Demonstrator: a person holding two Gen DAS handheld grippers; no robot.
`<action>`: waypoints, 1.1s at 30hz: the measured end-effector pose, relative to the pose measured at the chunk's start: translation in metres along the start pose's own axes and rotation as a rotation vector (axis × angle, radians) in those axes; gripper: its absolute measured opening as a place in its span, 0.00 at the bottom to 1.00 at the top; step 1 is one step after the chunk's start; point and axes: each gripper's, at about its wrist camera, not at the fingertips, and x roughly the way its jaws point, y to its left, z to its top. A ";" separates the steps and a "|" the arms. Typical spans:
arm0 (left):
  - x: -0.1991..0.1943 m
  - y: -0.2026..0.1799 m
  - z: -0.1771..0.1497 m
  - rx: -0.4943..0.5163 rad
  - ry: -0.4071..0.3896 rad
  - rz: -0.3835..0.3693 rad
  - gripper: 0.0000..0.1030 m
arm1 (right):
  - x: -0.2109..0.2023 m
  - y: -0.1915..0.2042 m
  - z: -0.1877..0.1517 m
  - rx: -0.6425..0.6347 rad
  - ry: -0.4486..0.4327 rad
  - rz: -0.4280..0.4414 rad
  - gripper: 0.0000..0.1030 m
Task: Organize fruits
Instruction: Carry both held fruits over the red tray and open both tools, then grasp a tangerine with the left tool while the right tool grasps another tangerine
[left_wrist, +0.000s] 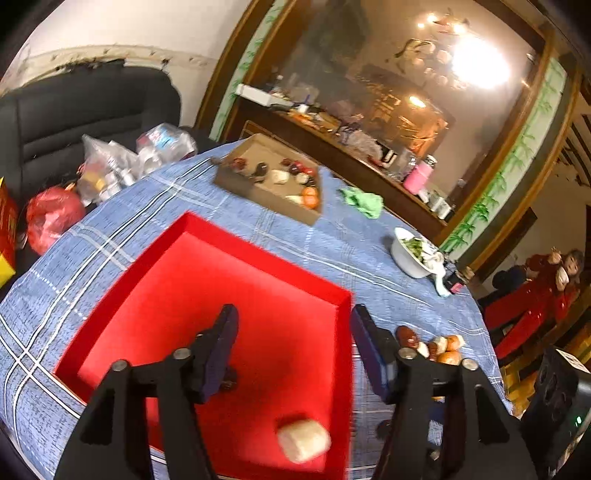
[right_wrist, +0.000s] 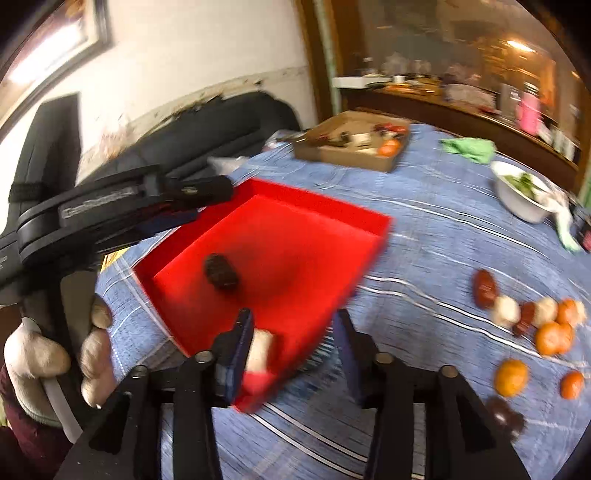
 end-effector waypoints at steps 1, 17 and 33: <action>-0.001 -0.007 0.000 0.010 0.000 -0.006 0.64 | -0.008 -0.013 -0.003 0.026 -0.012 -0.013 0.52; 0.040 -0.108 -0.037 0.178 0.155 -0.115 0.71 | -0.137 -0.270 -0.096 0.563 -0.089 -0.375 0.53; 0.117 -0.187 -0.095 0.378 0.355 -0.224 0.59 | -0.059 -0.259 -0.076 0.479 0.012 -0.318 0.52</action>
